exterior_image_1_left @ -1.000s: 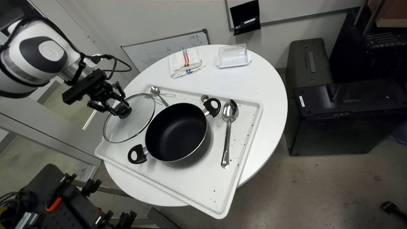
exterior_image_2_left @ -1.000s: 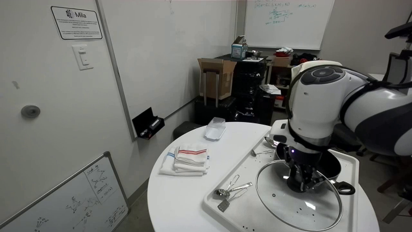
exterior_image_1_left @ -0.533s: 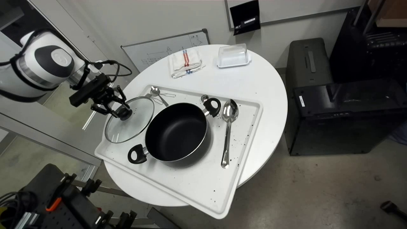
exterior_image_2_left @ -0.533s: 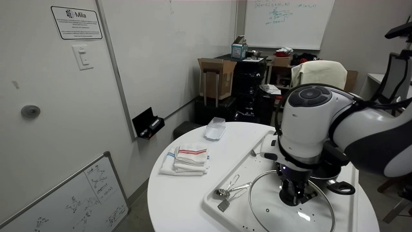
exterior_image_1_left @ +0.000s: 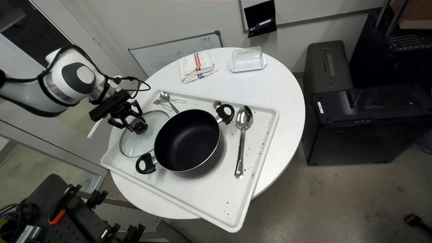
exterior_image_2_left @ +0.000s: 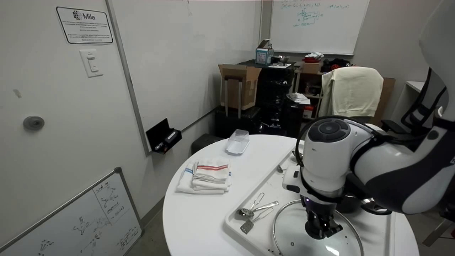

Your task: Put the glass lid on the table.

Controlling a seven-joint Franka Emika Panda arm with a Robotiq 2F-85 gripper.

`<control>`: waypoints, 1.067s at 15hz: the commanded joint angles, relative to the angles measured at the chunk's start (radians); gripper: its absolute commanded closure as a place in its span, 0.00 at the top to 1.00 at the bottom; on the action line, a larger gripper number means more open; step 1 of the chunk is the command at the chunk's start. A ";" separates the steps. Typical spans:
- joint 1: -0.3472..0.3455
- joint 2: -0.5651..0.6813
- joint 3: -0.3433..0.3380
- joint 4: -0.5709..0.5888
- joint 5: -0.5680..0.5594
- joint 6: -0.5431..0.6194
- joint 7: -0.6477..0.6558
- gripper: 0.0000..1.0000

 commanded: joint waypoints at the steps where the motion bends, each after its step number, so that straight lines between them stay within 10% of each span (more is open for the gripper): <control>1: -0.007 0.061 -0.005 0.053 -0.007 0.020 -0.005 0.25; 7: -0.034 0.078 0.009 0.054 0.004 0.018 -0.030 0.25; 8: -0.039 0.071 0.012 0.046 0.006 0.016 -0.035 0.75; 16: -0.108 -0.078 0.071 -0.117 -0.007 0.026 -0.161 1.00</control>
